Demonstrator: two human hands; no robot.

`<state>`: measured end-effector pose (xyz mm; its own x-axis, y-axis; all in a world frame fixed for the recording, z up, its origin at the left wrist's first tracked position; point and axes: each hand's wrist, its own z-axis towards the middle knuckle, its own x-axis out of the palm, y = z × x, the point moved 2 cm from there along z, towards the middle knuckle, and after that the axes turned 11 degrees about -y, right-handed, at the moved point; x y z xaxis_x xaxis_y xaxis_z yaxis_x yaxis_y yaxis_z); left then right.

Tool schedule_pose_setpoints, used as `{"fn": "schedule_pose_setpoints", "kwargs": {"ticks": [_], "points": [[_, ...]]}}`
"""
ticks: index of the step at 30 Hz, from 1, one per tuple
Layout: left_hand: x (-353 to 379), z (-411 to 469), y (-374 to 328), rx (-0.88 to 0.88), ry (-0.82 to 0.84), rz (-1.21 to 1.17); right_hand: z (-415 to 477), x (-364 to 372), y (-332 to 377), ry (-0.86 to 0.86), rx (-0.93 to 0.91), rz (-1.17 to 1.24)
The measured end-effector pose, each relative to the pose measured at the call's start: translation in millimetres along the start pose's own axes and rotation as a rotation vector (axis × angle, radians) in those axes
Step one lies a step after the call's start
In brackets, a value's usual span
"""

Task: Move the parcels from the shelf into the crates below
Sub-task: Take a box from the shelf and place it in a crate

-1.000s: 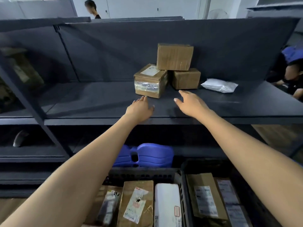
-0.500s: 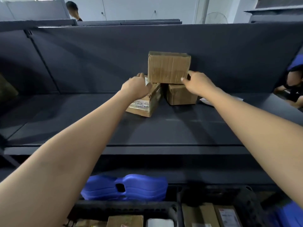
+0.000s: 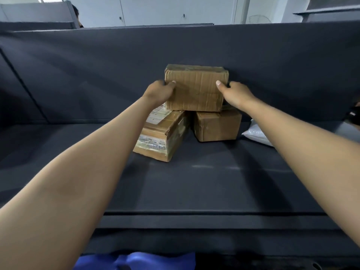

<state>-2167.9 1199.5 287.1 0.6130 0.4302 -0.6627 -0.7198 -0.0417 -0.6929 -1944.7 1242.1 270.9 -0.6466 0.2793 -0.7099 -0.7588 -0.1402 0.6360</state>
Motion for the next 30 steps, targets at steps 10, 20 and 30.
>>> {"fn": "schedule_pose_setpoints", "kwargs": {"ticks": [10,20,30], "points": [[6.3,-19.6,-2.1,-0.081,-0.089,-0.229,-21.0,-2.5,0.5,-0.053,-0.040,0.188],[-29.0,-175.2,-0.9,-0.127,-0.213,-0.577,-163.6,-38.6,-3.3,-0.146,-0.086,0.301],[-51.5,-332.5,26.2,-0.299,-0.292,-0.797,-336.0,-60.9,-27.0,-0.054,-0.068,0.546]]}}
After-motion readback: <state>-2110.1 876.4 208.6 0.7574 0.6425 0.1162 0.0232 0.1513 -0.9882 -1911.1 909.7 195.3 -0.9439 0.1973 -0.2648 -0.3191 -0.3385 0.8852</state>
